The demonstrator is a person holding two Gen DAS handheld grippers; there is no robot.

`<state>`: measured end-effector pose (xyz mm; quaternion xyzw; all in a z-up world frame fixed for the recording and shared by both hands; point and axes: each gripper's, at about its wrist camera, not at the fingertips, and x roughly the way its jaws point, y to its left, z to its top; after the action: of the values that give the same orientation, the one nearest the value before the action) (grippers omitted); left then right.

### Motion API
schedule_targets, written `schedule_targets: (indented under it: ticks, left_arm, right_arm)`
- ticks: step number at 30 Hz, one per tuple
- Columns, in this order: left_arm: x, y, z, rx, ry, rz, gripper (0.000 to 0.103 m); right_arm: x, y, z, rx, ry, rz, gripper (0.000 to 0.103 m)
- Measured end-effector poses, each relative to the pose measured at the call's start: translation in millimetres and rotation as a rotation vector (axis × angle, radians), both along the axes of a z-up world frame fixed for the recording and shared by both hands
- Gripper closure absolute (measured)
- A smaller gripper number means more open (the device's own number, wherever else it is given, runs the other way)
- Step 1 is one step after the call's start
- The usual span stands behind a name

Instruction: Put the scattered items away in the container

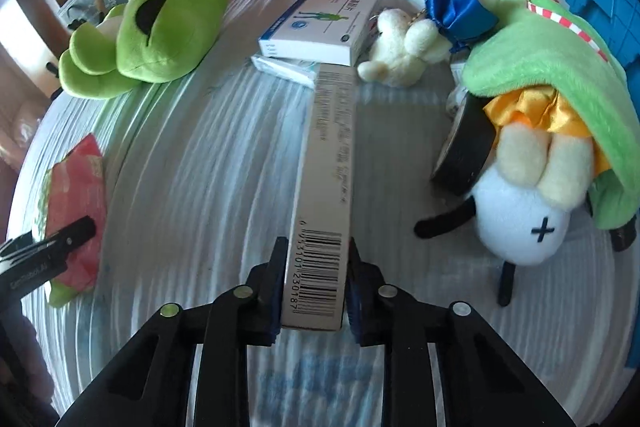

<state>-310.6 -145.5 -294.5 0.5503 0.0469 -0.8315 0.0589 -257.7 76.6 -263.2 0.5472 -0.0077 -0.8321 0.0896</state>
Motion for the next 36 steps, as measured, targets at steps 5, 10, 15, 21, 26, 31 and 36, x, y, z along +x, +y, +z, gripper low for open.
schedule_targets:
  ticks: [5,10,15,21,26,31,36]
  left_arm:
    - [23,29,9,-0.007,0.016,-0.051,0.035]
    - [37,37,23,0.009,0.044,-0.077,0.04]
    - [44,41,44,0.01,0.084,-0.081,0.041]
    - [60,56,95,-0.006,0.194,-0.077,0.041]
    - [88,75,141,-0.023,0.287,-0.045,0.041]
    - [118,93,183,-0.031,0.365,-0.045,0.041]
    - [143,112,221,-0.03,0.447,-0.11,0.041]
  right_arm:
    - [27,-7,4,0.024,0.006,0.053,0.08]
    - [49,-5,29,-0.006,0.057,0.072,0.08]
    - [49,-1,58,-0.037,0.107,0.094,0.08]
    - [36,1,87,-0.062,0.179,0.126,0.08]
    - [46,8,124,-0.076,0.255,0.183,0.08]
    - [67,21,165,-0.085,0.336,0.211,0.08]
    - [96,41,207,-0.081,0.424,0.163,0.08]
